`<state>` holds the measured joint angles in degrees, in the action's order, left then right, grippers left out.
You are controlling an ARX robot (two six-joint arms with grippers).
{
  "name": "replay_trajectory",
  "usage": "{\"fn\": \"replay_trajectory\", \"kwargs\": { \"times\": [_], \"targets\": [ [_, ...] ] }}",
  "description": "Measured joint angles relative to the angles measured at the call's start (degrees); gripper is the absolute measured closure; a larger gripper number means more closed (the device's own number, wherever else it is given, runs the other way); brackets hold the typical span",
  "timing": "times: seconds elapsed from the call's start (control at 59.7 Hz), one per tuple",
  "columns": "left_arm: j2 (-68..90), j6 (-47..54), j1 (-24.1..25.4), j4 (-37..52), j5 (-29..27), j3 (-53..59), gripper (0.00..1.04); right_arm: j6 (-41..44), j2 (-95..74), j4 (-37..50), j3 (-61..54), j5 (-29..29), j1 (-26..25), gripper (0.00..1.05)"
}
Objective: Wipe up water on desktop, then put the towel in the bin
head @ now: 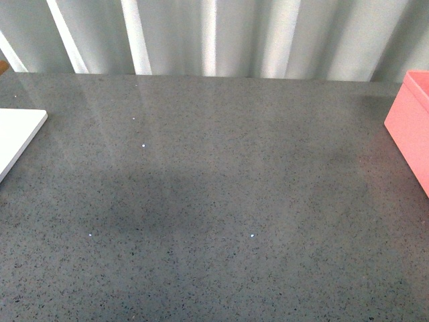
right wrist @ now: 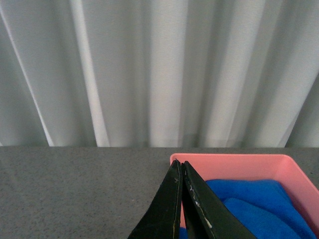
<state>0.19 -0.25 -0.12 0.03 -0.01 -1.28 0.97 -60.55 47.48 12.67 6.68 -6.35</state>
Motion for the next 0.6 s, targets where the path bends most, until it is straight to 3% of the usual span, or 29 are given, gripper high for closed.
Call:
{"fn": "replay_trajectory", "kwargs": {
  "times": [0.218,0.268,0.502,0.603],
  "targets": [
    [0.0,0.0,0.0,0.0,0.0,0.0,0.07,0.0,7.1,-2.6,-4.7,-2.4,1.9,1.02],
    [0.0,0.0,0.0,0.0,0.0,0.0,0.07,0.0,10.1,-4.2,-6.1,-6.0,4.9,1.02],
    [0.0,0.0,0.0,0.0,0.0,0.0,0.07,0.0,19.0,-10.0,-9.2,-6.3,6.2,1.02],
    [0.0,0.0,0.0,0.0,0.0,0.0,0.07,0.0,20.1,-8.0,-11.4,-6.3,6.2,1.02]
  ]
}}
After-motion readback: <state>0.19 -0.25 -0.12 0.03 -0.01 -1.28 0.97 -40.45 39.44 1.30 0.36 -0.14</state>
